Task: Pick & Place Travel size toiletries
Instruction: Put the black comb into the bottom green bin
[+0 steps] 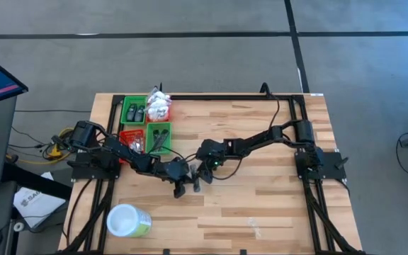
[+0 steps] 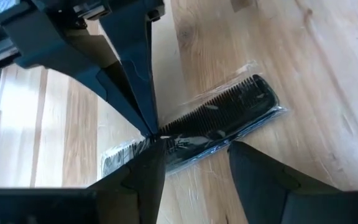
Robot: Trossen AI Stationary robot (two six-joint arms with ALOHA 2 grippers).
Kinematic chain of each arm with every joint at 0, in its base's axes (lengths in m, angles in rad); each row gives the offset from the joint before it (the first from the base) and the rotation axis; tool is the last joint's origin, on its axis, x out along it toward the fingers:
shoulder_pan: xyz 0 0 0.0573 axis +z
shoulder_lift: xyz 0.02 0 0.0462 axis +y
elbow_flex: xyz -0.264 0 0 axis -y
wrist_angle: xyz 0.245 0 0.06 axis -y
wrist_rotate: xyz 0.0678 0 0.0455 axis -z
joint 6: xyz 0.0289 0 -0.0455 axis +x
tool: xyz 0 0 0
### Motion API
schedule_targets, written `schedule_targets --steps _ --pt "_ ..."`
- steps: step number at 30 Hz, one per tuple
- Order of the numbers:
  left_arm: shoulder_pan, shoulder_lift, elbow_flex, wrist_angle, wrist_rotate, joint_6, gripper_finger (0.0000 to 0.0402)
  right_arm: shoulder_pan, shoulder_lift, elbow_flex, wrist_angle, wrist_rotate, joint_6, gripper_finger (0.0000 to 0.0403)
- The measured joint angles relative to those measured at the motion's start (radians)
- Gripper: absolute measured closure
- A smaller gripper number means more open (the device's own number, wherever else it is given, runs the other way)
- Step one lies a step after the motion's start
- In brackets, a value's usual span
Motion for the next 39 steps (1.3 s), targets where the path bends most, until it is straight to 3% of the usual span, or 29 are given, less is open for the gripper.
schedule_targets --steps 21,27,33,39 --pt "0.047 0.003 -0.002 0.014 -0.010 0.048 0.0395 0.016 0.005 -0.005 0.115 0.000 0.078 0.0260" --pt "0.061 0.003 -0.003 0.021 -0.030 0.064 0.0395 0.021 0.006 -0.005 0.112 -0.004 0.059 0.0303" --pt "0.055 0.006 -0.005 0.044 -0.033 0.064 0.0395 0.007 0.005 -0.003 0.120 -0.020 0.034 0.0390" --pt "0.046 -0.027 -0.005 0.033 -0.042 0.063 0.0395 -0.005 0.005 -0.003 0.122 -0.021 0.020 0.0395"
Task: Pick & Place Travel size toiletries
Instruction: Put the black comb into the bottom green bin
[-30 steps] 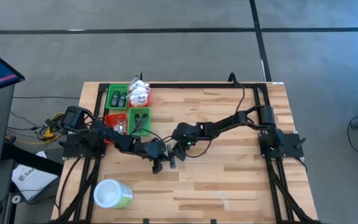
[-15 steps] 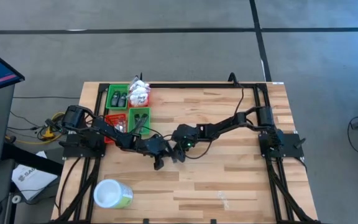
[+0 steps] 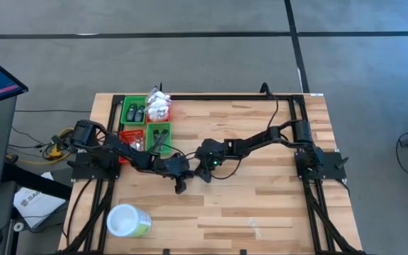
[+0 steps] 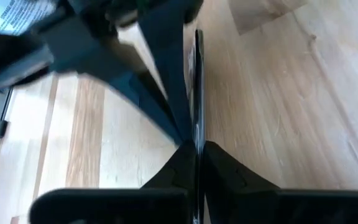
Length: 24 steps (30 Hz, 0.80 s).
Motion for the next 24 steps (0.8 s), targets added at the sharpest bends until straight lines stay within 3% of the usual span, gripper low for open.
schedule_targets --steps 10,18,24 --pt "-0.010 -0.165 -0.003 -0.133 -0.034 0.001 0.0395 0.003 -0.016 -0.004 0.000 -0.024 -0.044 0.0399" --pt "-0.036 -0.320 0.000 -0.124 -0.041 0.032 0.0395 -0.016 -0.053 0.009 0.018 -0.019 -0.084 0.0401" --pt "-0.076 -0.424 0.000 -0.124 -0.111 0.070 0.0395 -0.038 -0.068 0.068 0.013 -0.010 -0.112 0.0402"
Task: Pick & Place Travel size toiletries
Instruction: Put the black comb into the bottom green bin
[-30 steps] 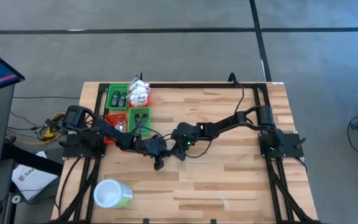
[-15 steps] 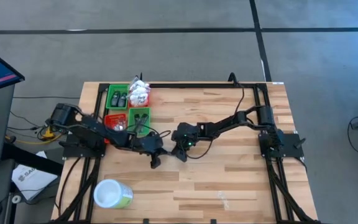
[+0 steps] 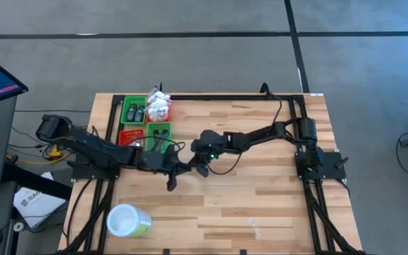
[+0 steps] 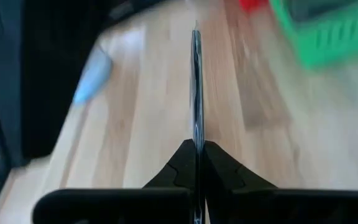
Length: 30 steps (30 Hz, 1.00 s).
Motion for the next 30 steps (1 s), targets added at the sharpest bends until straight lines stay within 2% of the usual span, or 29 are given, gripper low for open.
schedule_targets --steps 12,16,19,24,30 --pt "-0.045 -0.125 0.001 -0.015 -0.040 0.084 0.0395 -0.041 -0.003 0.133 -0.065 0.009 -0.100 0.0402" --pt "-0.037 -0.169 0.001 -0.147 -0.132 0.137 0.0393 -0.038 -0.002 0.133 -0.097 0.012 -0.119 0.0402" --pt "-0.021 -0.219 0.001 -0.258 -0.196 0.123 0.0383 -0.030 -0.002 0.133 -0.106 0.011 -0.119 0.0402" --pt "0.014 -0.259 0.001 -0.341 -0.191 0.105 0.0346 -0.019 -0.002 0.133 -0.097 0.010 -0.128 0.0402" --pt "0.055 -0.259 0.001 -0.351 -0.066 0.053 0.0285 -0.019 -0.002 0.146 -0.098 0.010 -0.129 0.0402"
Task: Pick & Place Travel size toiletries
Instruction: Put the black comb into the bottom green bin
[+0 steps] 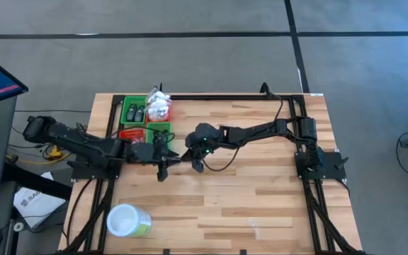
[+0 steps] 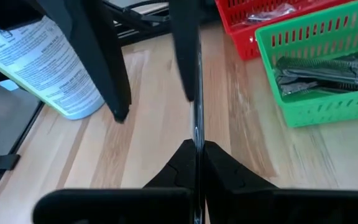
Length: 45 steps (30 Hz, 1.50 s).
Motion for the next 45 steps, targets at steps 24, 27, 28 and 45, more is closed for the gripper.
schedule_targets --steps 24,27,28,45 --pt "0.030 0.000 0.000 -0.118 0.138 -0.050 0.0279 0.020 -0.001 0.061 -0.085 0.006 -0.053 0.0401" --pt "0.031 0.000 0.000 -0.118 0.136 -0.050 0.0339 0.020 -0.001 0.061 -0.085 0.005 -0.053 0.0399" --pt "0.031 0.000 0.000 -0.118 0.134 -0.051 0.0362 0.020 -0.001 0.061 -0.085 0.004 -0.053 0.0397" --pt "0.032 -0.008 0.001 -0.180 0.098 -0.065 0.0398 0.001 -0.001 0.061 -0.138 -0.002 -0.104 0.0358"
